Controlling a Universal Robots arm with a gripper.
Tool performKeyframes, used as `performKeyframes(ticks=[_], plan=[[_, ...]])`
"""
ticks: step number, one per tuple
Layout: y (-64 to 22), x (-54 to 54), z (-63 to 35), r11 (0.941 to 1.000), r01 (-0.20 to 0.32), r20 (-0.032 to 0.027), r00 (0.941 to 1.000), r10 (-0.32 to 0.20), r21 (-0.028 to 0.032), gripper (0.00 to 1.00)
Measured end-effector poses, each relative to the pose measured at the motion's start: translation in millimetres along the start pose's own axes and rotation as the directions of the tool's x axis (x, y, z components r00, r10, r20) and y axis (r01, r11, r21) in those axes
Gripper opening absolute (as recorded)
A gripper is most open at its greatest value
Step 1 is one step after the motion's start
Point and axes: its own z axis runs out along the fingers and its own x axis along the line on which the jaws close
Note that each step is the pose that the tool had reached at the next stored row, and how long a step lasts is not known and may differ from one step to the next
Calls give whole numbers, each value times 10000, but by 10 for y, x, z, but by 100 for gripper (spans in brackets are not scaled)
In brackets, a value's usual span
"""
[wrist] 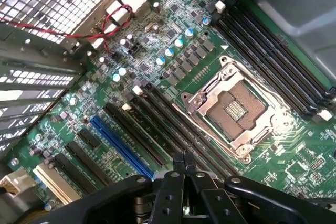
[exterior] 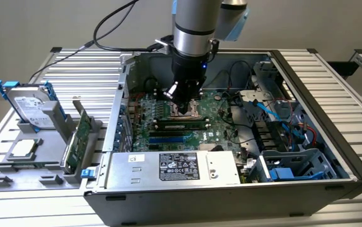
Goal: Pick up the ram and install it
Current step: 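Press down the ram until it locks into place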
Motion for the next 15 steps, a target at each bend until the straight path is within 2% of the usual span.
performKeyframes(ticks=[1,2,5,8,11,15], plan=[[0,0,2,9999,-154,5,9999,154,-9,11],[0,-1,10,9969,-791,24,9969,792,-44,11],[0,-1,15,9920,-1258,37,9920,1258,-71,11],[-1,-1,21,9848,-1734,48,9848,1735,-99,11],[-1,-2,39,9538,-3000,75,9539,3002,-177,11],[-2,-3,49,9333,-3585,85,9334,3587,-214,11]])
